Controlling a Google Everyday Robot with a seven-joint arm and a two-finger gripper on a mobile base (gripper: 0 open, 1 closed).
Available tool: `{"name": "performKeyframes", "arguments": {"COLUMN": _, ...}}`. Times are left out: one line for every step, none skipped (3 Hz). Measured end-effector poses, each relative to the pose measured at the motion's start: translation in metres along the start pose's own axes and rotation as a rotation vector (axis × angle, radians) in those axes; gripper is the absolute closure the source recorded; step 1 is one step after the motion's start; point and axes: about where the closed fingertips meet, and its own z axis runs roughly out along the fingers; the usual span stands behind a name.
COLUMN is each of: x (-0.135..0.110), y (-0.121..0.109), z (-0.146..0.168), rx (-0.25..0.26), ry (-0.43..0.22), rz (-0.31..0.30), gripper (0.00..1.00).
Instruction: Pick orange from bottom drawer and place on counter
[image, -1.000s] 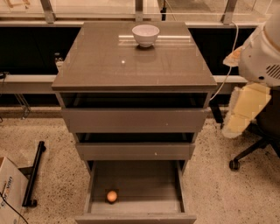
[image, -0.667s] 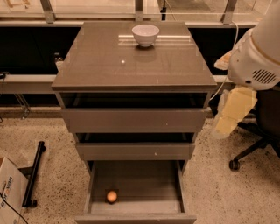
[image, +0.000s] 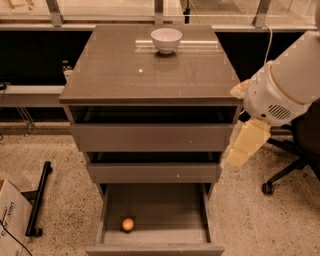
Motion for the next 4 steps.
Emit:
{"name": "performKeyframes", "arguments": {"x": 0.001, "y": 0.006, "z": 0.016, "rx": -0.017, "ry": -0.044, "rz": 0.028, "gripper": 0.0}}
{"name": "performKeyframes", "arguments": {"x": 0.0, "y": 0.007, "z": 0.018, "rx": -0.018, "ry": -0.047, "rz": 0.028, "gripper": 0.0}}
{"name": "performKeyframes", "arguments": {"x": -0.008, "y": 0.017, "z": 0.038, "rx": -0.036, "ry": -0.086, "rz": 0.033, "gripper": 0.0}}
{"name": "performKeyframes", "arguments": {"x": -0.014, "y": 0.03, "z": 0.075, "rx": -0.066, "ry": -0.143, "rz": 0.045, "gripper": 0.0}}
